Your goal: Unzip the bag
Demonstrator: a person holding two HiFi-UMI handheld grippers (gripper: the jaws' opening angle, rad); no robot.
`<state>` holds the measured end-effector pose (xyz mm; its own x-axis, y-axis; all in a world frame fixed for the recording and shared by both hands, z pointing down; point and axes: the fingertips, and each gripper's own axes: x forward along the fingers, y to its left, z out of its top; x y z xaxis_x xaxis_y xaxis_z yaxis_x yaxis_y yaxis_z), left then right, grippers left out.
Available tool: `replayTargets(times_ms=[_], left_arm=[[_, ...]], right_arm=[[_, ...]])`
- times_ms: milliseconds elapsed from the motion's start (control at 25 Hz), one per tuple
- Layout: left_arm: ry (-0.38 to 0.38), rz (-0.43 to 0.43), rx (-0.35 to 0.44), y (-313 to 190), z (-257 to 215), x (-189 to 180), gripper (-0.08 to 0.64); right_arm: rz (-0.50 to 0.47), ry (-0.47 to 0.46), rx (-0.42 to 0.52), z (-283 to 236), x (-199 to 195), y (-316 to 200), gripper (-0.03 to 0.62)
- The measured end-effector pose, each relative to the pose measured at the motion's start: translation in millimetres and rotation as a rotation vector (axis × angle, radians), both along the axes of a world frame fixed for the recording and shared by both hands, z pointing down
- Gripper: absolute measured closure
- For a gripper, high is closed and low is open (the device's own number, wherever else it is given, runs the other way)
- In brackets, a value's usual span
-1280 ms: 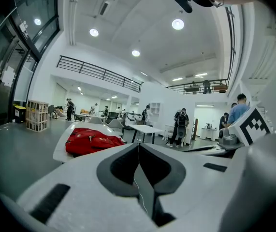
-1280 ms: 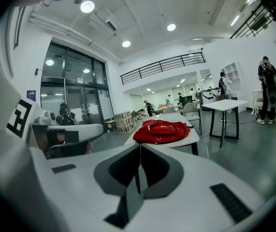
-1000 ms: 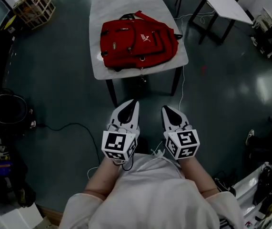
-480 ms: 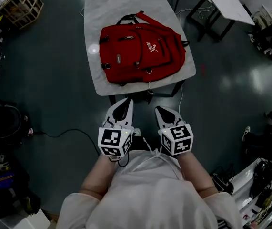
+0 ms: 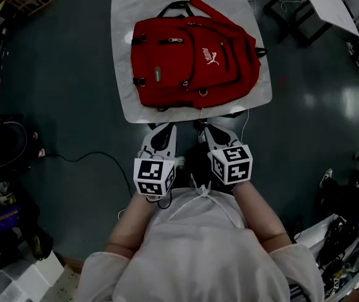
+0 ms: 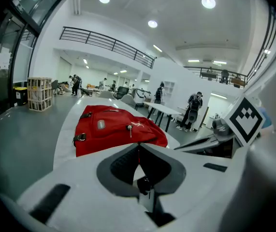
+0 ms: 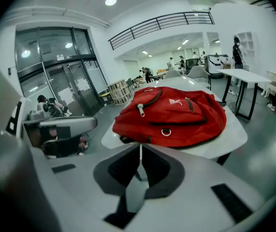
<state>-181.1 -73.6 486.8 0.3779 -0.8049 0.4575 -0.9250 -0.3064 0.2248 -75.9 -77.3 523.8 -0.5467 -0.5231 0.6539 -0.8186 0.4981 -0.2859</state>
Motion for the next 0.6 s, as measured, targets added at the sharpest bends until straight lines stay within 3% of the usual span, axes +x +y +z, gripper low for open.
replayTargets(times_ms=[240, 400, 480, 600], left_arm=[[-0.029, -0.024, -0.082, -23.3, 37.6, 10.4, 0.538], [-0.025, -0.030, -0.070, -43.6, 56.1, 18.3, 0.538], [-0.039, -0.014, -0.054, -54.3, 63.2, 20.3, 0.538], [-0.076, 0.010, -0.046, -67.9, 76.7, 22.4, 0.538]], right_arm=[[-0.076, 0.007, -0.115, 40.2, -0.8, -21.6, 0.563], [-0.107, 0.036, -0.168, 64.9, -2.5, -35.7, 0.558], [-0.121, 0.041, -0.189, 75.3, -7.4, -38.8, 0.492], [-0.146, 0.071, -0.221, 90.8, -12.7, -38.1, 0.482]])
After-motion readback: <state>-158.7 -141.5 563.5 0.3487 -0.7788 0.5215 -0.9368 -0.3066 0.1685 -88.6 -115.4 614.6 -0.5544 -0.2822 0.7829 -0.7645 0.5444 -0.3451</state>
